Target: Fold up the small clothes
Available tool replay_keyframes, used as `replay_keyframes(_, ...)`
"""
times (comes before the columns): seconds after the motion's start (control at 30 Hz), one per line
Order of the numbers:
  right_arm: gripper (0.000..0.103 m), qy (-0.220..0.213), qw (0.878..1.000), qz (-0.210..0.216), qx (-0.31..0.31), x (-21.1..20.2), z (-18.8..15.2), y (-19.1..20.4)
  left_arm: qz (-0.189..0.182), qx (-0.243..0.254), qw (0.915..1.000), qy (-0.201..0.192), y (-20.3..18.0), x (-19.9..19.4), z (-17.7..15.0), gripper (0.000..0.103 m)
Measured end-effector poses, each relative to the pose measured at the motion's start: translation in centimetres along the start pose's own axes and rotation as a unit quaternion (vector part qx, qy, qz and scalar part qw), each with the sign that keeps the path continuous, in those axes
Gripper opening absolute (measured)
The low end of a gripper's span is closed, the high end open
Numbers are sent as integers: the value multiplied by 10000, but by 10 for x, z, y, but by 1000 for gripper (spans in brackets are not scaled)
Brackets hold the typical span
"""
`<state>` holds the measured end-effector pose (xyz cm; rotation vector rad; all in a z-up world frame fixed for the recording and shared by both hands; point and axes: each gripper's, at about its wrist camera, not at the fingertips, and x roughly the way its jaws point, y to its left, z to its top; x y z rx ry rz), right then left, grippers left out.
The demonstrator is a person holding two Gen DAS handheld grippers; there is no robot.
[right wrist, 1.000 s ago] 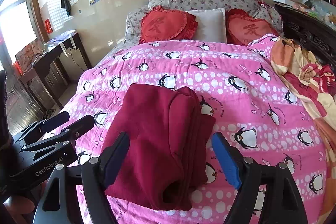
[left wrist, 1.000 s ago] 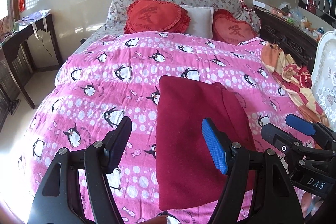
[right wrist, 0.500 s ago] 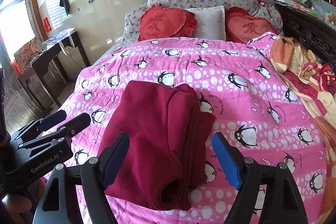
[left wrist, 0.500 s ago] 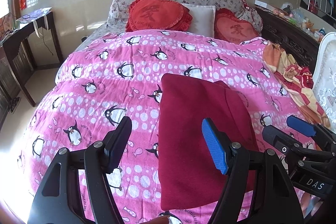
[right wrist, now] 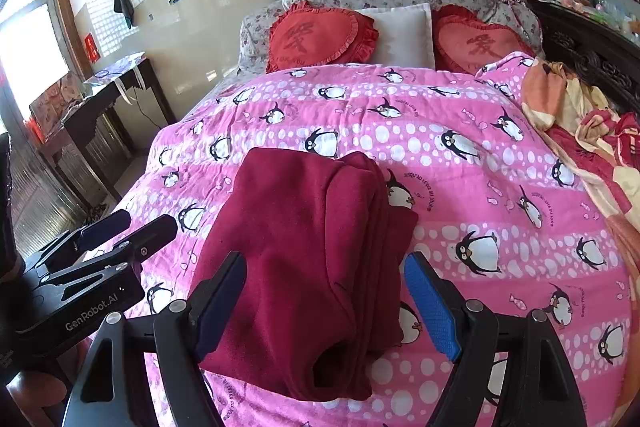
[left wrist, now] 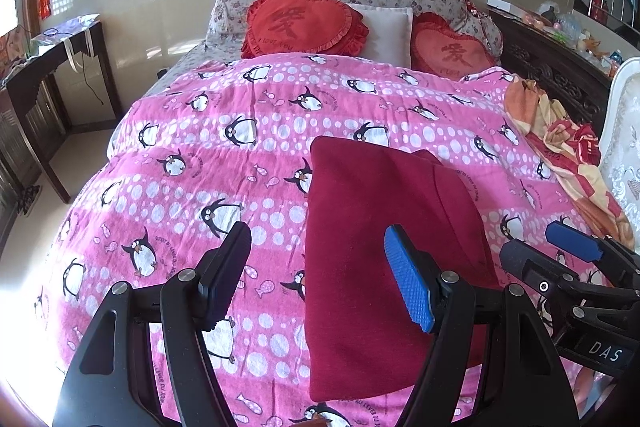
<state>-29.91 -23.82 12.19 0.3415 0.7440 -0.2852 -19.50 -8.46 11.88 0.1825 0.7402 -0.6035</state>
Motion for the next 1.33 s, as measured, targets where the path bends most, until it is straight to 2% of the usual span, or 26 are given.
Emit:
replay_keyframes(1.1,79,198,9997,91,83,11,-4,1,19,-26,10000,72,3,10,-8,70)
replay_keyframes(1.33,79,247,9996,120,117,16,-4,-5,14,-108,9999,76,14,14,-5,70)
